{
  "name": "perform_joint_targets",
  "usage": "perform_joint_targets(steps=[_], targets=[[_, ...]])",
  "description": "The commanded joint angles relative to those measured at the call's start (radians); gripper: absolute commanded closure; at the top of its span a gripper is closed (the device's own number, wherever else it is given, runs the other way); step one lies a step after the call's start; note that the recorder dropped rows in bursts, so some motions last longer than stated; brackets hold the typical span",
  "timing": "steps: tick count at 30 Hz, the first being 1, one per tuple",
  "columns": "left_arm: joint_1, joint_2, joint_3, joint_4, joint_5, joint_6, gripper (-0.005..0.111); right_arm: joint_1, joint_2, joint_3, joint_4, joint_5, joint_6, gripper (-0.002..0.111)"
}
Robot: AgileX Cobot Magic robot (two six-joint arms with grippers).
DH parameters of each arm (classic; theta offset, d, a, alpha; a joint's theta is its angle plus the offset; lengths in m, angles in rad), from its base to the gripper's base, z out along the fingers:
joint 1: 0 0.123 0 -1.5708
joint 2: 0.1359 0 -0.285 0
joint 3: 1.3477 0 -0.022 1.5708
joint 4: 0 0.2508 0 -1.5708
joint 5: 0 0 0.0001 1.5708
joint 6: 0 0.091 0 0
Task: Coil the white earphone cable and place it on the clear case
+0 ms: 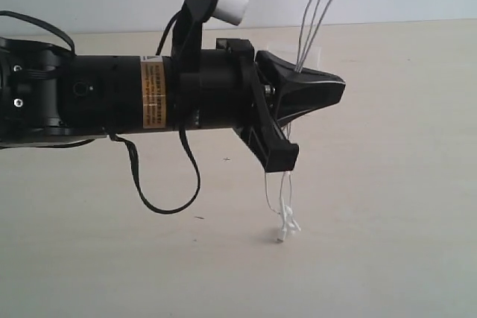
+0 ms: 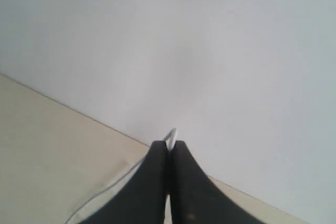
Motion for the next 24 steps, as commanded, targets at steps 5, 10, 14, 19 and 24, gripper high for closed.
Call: perform_joint_targets(steps=[5, 10, 14, 19, 24], targets=[[0.001, -0.095, -0.006, -0.125, 0.091, -0.041, 0.107, 0.0, 0.0, 0.2, -0.214, -0.048, 0.128, 0.108], [0.001, -0.159, -0.006, -0.105, 0.253, -0.081, 0.107, 0.0, 0.0, 0.242, -0.314, 0.02, 0.183, 0.108], [0.001, -0.201, -0.006, -0.09, 0.36, -0.096, 0.107, -0.013, -0.006, 0.292, -0.35, 0.033, 0.224, 0.108], [0.001, -0.256, -0.006, -0.09, 0.404, -0.114, 0.107, -0.055, -0.006, 0.371, -0.345, 0.005, 0.25, 0.102], [0.001, -0.306, -0.006, -0.098, 0.426, -0.148, 0.107, -0.078, -0.006, 0.439, -0.333, 0.011, 0.267, 0.085]])
